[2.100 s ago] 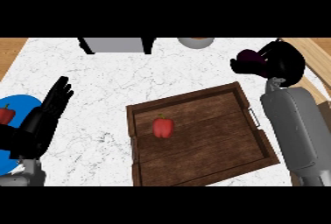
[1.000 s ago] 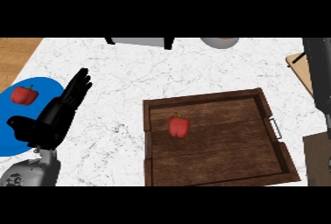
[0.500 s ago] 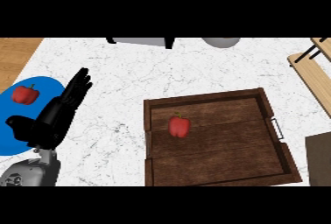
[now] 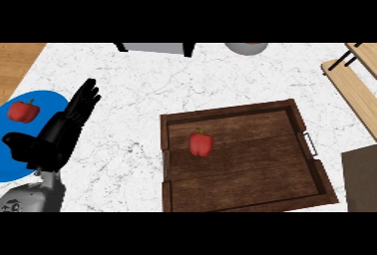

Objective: Pick the eggplant from the tray and place it in the tiered shelf

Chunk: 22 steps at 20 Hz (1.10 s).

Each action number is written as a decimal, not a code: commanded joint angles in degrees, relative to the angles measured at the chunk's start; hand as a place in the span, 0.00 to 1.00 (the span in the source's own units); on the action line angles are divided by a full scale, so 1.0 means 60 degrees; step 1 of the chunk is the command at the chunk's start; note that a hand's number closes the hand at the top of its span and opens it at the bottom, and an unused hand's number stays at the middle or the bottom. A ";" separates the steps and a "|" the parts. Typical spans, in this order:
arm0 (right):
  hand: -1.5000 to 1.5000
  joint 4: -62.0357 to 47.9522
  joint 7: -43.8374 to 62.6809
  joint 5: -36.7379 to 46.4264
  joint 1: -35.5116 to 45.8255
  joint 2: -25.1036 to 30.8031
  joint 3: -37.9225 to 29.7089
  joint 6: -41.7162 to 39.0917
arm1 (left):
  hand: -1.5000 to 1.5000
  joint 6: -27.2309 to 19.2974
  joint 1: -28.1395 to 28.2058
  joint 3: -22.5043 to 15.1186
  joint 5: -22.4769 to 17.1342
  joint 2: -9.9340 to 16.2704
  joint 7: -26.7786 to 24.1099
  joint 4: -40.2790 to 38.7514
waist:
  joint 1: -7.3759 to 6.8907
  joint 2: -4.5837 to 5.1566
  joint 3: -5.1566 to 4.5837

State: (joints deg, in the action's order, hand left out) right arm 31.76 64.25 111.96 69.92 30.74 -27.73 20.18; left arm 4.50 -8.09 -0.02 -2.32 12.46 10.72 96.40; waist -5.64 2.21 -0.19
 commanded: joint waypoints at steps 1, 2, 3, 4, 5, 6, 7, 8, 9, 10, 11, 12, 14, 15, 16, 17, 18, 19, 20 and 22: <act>1.00 -0.1092 0.1292 0.0944 0.0918 0.0094 0.0315 -0.1521 | 0.50 0.0065 -0.0121 -0.0001 -0.0010 -0.0019 -0.0127 -0.0132 | -0.0006 -0.0030 0.0009; 1.00 -0.1328 0.0910 0.0921 0.1279 0.0354 0.0263 -0.1760 | 0.50 -0.0016 -0.0166 -0.0074 0.0141 -0.0057 -0.0108 -0.0256 | 0.0040 -0.0031 0.0013; 1.00 -0.1541 0.1009 0.1082 0.1131 0.0357 0.0310 -0.1435 | 0.50 -0.0030 0.0023 -0.0189 0.0116 -0.0186 -0.0084 -0.0126 | 0.0011 -0.0026 0.0022; 1.00 -0.1730 0.0696 0.1140 0.1159 0.0472 0.0358 -0.1126 | 0.50 0.0086 -0.0126 0.0089 0.0062 0.0021 -0.0341 -0.0498 | 0.0048 0.0014 0.0023; 1.00 -0.1925 0.0608 0.1186 0.1260 0.0631 0.0314 -0.1299 | 0.50 -0.0058 -0.0018 -0.0107 0.0173 -0.0087 -0.0005 -0.0107 | -0.0003 -0.0016 0.0033; 1.00 -0.2087 0.0221 0.1162 0.1426 0.0648 0.0343 -0.1067 | 0.50 -0.0076 -0.0100 -0.0031 0.0204 -0.0061 -0.0128 -0.0205 | 0.0051 -0.0027 0.0034; 1.00 -0.2240 -0.0043 0.1154 0.1422 0.0816 0.0312 -0.0999 | 0.50 -0.0004 0.0152 0.0101 0.0105 -0.0053 -0.0465 -0.0358 | 0.0062 -0.0027 0.0031; 1.00 -0.2203 -0.0101 0.0920 0.1478 0.0680 0.0138 -0.0356 | 0.50 0.0057 -0.0173 0.0195 -0.0068 -0.0024 -0.0204 -0.0425 | 0.0092 -0.0018 0.0040; 1.00 -0.2157 -0.0239 0.0704 0.1530 0.0503 -0.0005 0.0026 | 0.50 -0.0109 -0.0199 0.0006 0.0249 -0.0144 -0.0387 -0.0545 | 0.0140 -0.0023 0.0044; 1.00 -0.2191 -0.0524 0.0615 0.1610 0.0721 -0.0092 0.0074 | 0.50 0.0016 -0.0173 0.0151 -0.0090 -0.0013 0.0225 -0.0100 | 0.0126 -0.0077 0.0050; 1.00 -0.2250 -0.0843 0.0431 0.1680 0.1003 -0.0279 0.0169 | 0.50 0.0117 0.0078 0.0198 -0.0020 0.0063 -0.0305 -0.0211 | 0.0108 -0.0058 0.0047; 1.00 -0.2419 -0.0413 0.0468 0.1679 0.0683 -0.0307 0.0072 | 0.50 -0.0141 -0.0170 -0.0055 0.0270 -0.0165 -0.0156 -0.0350 | 0.0099 -0.0014 0.0048; 1.00 -0.2721 -0.0721 0.0316 0.1739 0.0807 -0.0479 -0.0174 | 0.50 -0.0226 0.0134 -0.0209 0.0301 -0.0316 -0.0008 -0.0034 | 0.0098 -0.0060 0.0049; 1.00 -0.2971 -0.0990 0.0094 0.1696 0.0949 -0.0719 -0.0404 | 0.50 -0.0127 -0.0092 -0.0006 0.0221 -0.0099 0.0086 -0.0145 | 0.0072 -0.0014 0.0053; 1.00 -0.3173 -0.1225 -0.0067 0.2025 0.0882 -0.0841 -0.0956 | 0.50 0.0016 -0.0342 0.0186 0.0047 0.0051 0.0072 -0.0209 | 0.0092 -0.0030 0.0046; 1.00 -0.3372 -0.1468 -0.0136 0.2081 0.0881 -0.0888 -0.1269 | 0.50 -0.0239 -0.0103 -0.0298 0.0365 -0.0393 -0.0013 -0.0193 | 0.0145 -0.0052 0.0044; 1.00 -0.3557 -0.1755 -0.0318 0.1921 0.0923 -0.1042 -0.1327 | 0.50 -0.0224 -0.0278 0.0002 0.0287 -0.0222 -0.0089 -0.0421 | 0.0221 -0.0047 0.0044; 1.00 -0.3636 -0.1839 -0.0445 0.2118 0.0868 -0.1136 -0.1575 | 0.50 -0.0156 -0.0002 -0.0134 0.0249 -0.0339 -0.0202 -0.0359 | 0.0193 -0.0077 0.0040; 1.00 -0.3781 -0.2305 -0.0656 0.1827 0.1204 -0.1341 -0.1480 | 0.50 -0.0054 -0.0372 0.0216 -0.0006 -0.0085 0.0138 -0.0404 | 0.0242 -0.0046 0.0052; 1.00 -0.3857 -0.2017 -0.0758 0.1413 0.0722 -0.1397 -0.1206 | 0.50 -0.0064 -0.0177 0.0204 0.0146 -0.0073 -0.0192 -0.0493 | 0.0275 -0.0080 0.0046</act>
State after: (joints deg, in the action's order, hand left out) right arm 10.79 53.30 109.62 80.33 36.25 -34.28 13.61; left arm 3.93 -9.41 0.43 -1.47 11.63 10.60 94.29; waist -4.46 1.89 0.09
